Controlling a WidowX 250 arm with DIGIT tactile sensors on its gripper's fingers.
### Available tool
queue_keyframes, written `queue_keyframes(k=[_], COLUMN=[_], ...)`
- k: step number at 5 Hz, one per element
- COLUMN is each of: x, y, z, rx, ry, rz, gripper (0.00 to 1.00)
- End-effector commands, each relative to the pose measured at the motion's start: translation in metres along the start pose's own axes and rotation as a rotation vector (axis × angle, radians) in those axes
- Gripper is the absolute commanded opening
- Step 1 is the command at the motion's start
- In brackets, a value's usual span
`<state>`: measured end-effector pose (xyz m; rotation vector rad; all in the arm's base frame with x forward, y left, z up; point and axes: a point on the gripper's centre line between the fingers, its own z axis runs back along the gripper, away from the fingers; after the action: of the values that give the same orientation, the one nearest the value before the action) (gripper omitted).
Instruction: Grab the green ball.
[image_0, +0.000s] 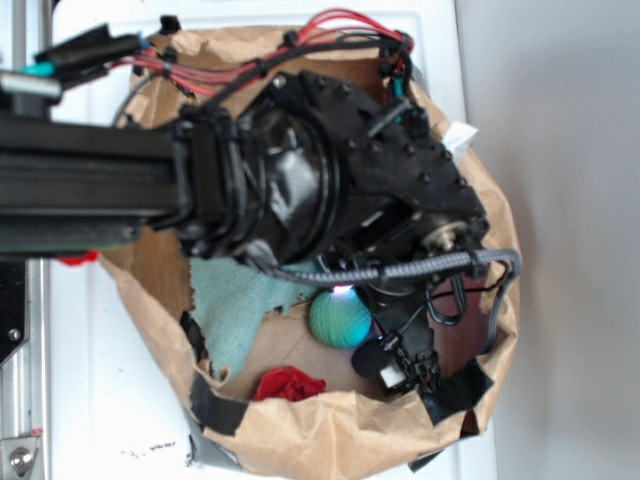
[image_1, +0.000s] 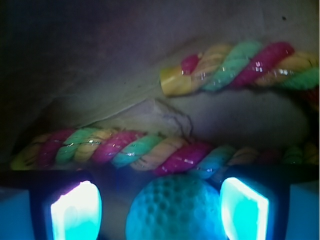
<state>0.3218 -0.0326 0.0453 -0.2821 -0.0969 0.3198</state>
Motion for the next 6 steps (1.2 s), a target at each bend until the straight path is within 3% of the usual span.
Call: queue_keyframes(k=[1,2,6], x=[-0.004,-0.006,-0.004], y=[0.017,0.014,0.014], z=[-0.013,-0.008,0.005], rx=[0.080,0.048,0.018], ry=[-0.023,-0.049,-0.091], rz=[-0.088,-0.099,-0.115], gripper=[1.00,0.00,0.00])
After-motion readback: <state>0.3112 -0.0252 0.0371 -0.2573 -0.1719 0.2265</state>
